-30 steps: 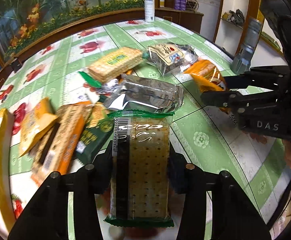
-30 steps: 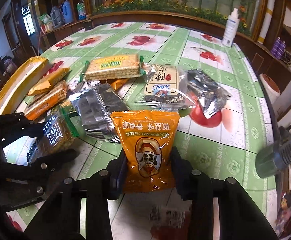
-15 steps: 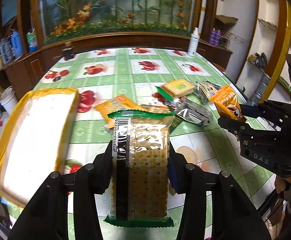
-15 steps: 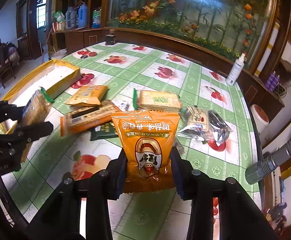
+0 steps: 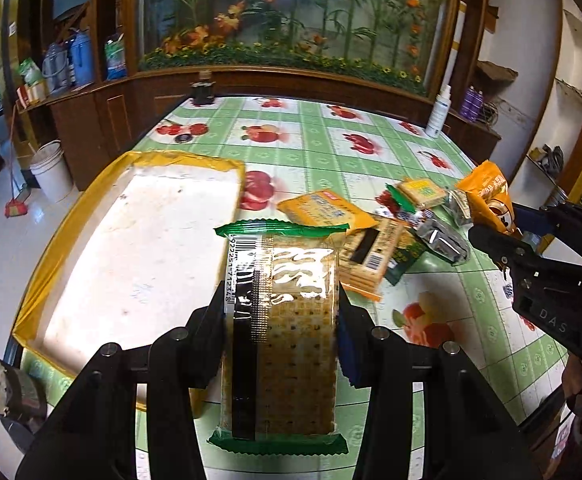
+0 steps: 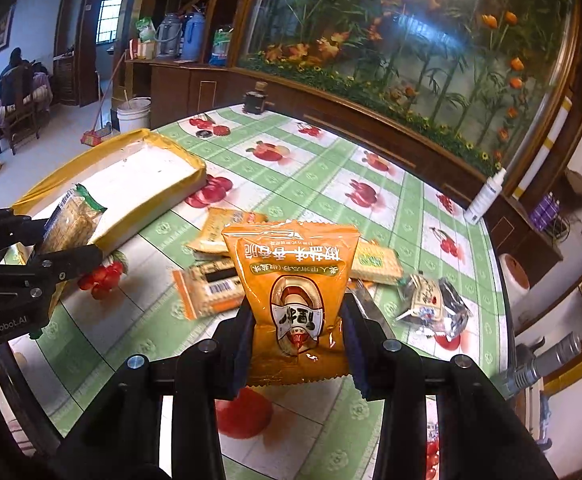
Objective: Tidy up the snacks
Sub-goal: 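Carry both packs into the yellow tray and open both tools to release them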
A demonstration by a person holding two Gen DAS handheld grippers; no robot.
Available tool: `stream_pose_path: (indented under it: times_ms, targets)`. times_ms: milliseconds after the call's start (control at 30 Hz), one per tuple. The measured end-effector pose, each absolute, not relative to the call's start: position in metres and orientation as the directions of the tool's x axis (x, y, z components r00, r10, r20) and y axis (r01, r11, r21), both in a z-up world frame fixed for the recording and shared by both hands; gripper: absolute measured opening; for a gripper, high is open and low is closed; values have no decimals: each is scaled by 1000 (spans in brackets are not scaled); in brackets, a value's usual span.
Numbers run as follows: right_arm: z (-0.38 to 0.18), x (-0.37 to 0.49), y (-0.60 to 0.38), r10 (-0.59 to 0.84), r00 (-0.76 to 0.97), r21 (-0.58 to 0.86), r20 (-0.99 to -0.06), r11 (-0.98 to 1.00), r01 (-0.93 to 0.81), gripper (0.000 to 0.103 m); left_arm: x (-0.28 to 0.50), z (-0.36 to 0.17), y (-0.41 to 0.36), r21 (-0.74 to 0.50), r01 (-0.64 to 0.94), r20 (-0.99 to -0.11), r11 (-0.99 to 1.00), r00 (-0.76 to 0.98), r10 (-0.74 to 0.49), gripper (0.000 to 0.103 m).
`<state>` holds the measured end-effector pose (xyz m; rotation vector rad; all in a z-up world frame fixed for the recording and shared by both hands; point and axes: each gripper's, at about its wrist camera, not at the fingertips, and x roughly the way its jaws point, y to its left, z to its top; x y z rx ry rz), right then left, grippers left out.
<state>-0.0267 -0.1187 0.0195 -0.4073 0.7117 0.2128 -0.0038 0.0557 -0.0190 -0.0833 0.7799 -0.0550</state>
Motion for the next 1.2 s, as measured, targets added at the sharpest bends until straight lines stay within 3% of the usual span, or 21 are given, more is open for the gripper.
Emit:
stream_pose_path:
  times_ms: [733,967,1200]
  targets:
    - [10,-21,-36,122,731,-336,-672,829,-447,41,-3,-26,132,-109,-148,-701,983,712,30,45]
    - [-9,27,11,459,465,87,-757,777,-624,41,23,-51,181,-87,-306,-766,948,629,133,45]
    - [-45,77,69,511,352,221,-785,760,-611,41,39,-71,193,-56,-340,-799,939,580,163,44]
